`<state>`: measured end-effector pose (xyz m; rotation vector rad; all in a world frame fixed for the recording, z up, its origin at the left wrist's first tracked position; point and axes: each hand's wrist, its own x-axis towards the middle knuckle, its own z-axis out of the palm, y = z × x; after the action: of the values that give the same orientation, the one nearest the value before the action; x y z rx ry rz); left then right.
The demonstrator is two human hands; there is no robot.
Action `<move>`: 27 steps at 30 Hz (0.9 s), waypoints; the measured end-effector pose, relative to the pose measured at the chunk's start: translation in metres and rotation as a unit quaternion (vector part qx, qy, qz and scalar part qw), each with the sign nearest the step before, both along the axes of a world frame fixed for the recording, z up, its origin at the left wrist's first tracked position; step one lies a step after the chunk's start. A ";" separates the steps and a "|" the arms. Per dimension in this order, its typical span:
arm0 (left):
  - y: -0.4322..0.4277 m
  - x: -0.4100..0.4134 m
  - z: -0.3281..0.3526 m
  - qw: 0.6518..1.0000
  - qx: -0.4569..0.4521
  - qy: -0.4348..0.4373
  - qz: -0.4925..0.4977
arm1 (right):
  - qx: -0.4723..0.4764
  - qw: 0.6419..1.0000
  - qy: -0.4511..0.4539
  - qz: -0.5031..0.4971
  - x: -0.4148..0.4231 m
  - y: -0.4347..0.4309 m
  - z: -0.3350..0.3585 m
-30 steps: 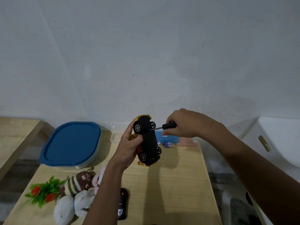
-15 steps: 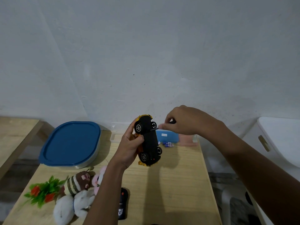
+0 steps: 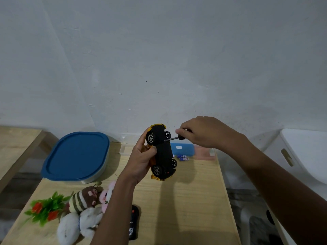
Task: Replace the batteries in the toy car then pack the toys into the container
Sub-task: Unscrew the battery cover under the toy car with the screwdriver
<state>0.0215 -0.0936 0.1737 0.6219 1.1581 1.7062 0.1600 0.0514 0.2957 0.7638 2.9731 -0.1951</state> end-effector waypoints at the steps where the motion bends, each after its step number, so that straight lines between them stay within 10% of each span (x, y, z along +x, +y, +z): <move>1: 0.000 -0.001 0.001 1.000 0.001 0.001 0.002 | 0.008 1.000 0.003 0.005 0.000 0.000 -0.001; 27: -0.005 0.003 0.003 1.000 0.010 0.002 0.011 | 0.041 0.998 0.028 0.039 0.005 -0.005 -0.011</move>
<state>0.0244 -0.0987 0.1764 0.6269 1.1559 1.7369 0.1651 0.0469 0.2844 0.6592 3.0753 -0.0911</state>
